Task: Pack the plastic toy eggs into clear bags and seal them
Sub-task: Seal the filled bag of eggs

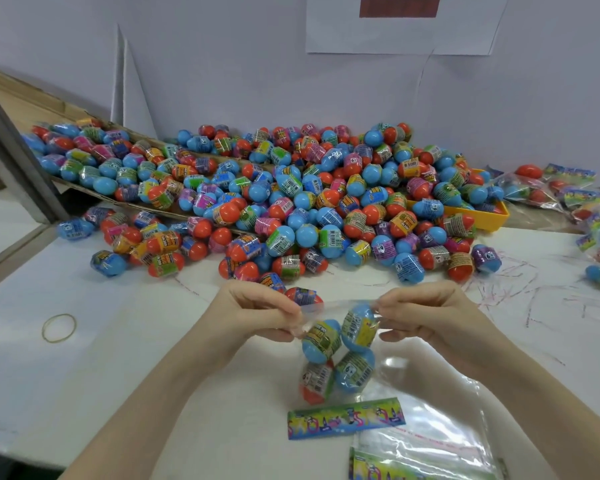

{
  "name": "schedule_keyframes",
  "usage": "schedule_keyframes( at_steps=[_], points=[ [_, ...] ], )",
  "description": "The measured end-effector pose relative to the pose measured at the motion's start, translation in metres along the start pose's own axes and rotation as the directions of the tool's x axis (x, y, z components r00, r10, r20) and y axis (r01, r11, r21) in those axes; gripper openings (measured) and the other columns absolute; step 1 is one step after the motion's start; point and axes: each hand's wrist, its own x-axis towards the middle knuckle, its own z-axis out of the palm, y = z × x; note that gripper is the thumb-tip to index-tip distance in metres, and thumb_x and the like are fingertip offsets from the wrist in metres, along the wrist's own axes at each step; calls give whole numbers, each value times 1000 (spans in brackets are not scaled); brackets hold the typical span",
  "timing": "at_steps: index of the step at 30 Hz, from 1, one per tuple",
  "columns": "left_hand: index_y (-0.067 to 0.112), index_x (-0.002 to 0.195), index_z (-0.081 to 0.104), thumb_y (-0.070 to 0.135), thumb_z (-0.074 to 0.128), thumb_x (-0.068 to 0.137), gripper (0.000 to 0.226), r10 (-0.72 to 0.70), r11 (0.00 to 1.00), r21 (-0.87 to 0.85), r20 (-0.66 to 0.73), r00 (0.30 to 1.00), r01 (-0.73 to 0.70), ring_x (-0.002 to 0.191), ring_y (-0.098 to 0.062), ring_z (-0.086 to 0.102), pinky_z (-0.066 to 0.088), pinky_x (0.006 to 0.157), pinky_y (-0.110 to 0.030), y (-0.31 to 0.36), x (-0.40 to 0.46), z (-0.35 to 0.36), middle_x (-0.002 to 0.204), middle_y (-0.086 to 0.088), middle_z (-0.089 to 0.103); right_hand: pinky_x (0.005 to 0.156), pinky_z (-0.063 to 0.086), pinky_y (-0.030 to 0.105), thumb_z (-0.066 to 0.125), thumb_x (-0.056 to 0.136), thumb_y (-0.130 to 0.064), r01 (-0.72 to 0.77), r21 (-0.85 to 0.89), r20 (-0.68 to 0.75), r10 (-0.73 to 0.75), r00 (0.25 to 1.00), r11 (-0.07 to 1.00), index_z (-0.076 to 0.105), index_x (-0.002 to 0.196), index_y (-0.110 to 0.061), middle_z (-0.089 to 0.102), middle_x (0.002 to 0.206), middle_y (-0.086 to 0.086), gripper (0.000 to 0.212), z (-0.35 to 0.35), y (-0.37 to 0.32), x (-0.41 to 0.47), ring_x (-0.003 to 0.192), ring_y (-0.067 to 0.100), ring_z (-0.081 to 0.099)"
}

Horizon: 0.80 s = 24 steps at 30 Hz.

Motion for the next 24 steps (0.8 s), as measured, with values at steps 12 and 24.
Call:
schedule_keyframes(
  at_steps=[12, 24],
  points=[
    [19, 54, 72, 3, 70, 54, 16, 7, 996, 87, 257, 966, -30, 62, -12, 67, 55, 61, -22, 2, 9, -13, 62, -1, 69, 69, 56, 25, 55, 72, 24, 161, -259, 164, -121, 979, 952, 73, 60, -10, 74, 79, 2, 41, 0, -4, 0, 80, 17, 68],
    [20, 62, 76, 29, 88, 48, 21, 22, 962, 265, 155, 988, -63, 60, -10, 67, 50, 56, -15, 7, 4, -8, 64, -2, 71, 68, 51, 12, 64, 71, 18, 273, -651, 202, -185, 962, 708, 72, 64, -10, 67, 70, -24, 30, 7, -17, 0, 81, 1, 68]
  ],
)
